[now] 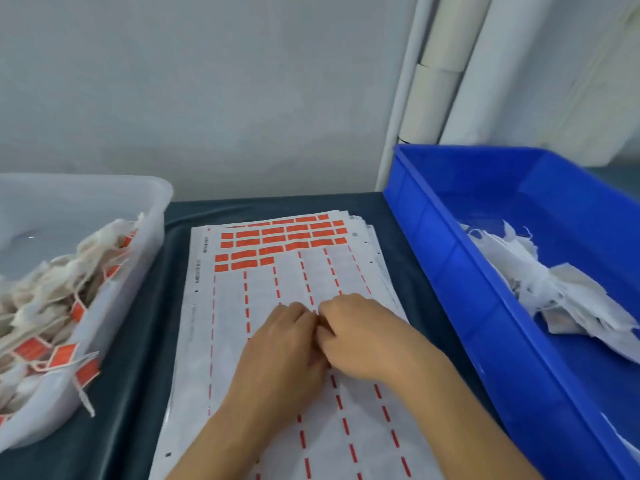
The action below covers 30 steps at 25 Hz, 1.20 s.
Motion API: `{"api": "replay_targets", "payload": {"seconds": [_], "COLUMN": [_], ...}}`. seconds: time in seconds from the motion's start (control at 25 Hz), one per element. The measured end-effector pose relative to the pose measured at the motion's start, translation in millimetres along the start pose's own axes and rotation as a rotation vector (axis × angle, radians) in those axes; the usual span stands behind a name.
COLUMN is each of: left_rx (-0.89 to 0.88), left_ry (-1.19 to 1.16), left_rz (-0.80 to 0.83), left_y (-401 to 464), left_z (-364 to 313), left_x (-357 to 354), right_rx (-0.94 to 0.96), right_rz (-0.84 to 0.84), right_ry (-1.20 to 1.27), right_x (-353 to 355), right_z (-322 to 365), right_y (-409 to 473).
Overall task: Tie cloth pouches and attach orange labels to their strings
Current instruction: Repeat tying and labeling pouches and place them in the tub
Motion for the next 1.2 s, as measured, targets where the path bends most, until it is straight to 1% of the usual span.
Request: {"api": "replay_targets", "payload": {"seconds": [0.16,0.28,0.36,0.44,0.52,0.56,0.64,0.72,0.76,0.84,0.88,1.08,1.2], "left_rx": [-0.01,0.005,-0.004,-0.04,-0.058,-0.066,-0.078,-0.094,-0.102,-0.115,-0.121,-0.126,-0.117], "left_ry": [-0.004,0.022,0.066,0.108,0.115,0.116,0.107,0.084,0.076,0.071,0.07,0.059,0.035], "left_rz": [-0.015,-0.014,-0.008,0.005,0.019,0.026,0.03,0.031,0.031,0.03,0.031,0.036,0.038], "left_y": [4,7,10,14,16,16,17,17,17,16,16,14,14], "left_z": [2,0,-5,-13,-19,-22,-27,-32,-34,-38,-39,-38,-39], "left_x": [2,2,1,-1,-4,-7,-10,-14,-16,-19,-21,-22,-19], "right_rx": [0.017,0.004,-0.027,-0.086,-0.185,-0.249,-0.393,-0.542,-0.595,-0.635,-0.643,-0.631,-0.604], "right_rz": [0.036,0.035,-0.06,-0.236,-0.41,-0.463,-0.464,-0.378,-0.342,-0.344,-0.376,-0.643,-0.745], "right_ry": [-0.017,-0.068,-0.112,-0.157,-0.251,-0.297,-0.356,-0.379,-0.375,-0.353,-0.35,-0.392,-0.395], "right_x": [3,24,58,101,142,157,173,168,161,150,146,160,170], "right_z": [-2,-3,-11,-29,-59,-78,-119,-150,-160,-172,-174,-165,-147], "right_y": [7,7,4,-1,-11,-15,-23,-30,-32,-31,-31,-37,-44]}}
Point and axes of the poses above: each hand's wrist, its own y-axis towards the middle knuckle, its own x-axis out of the back of the hand, z = x × y, the point moved 5 cm from there along y, towards the middle knuckle
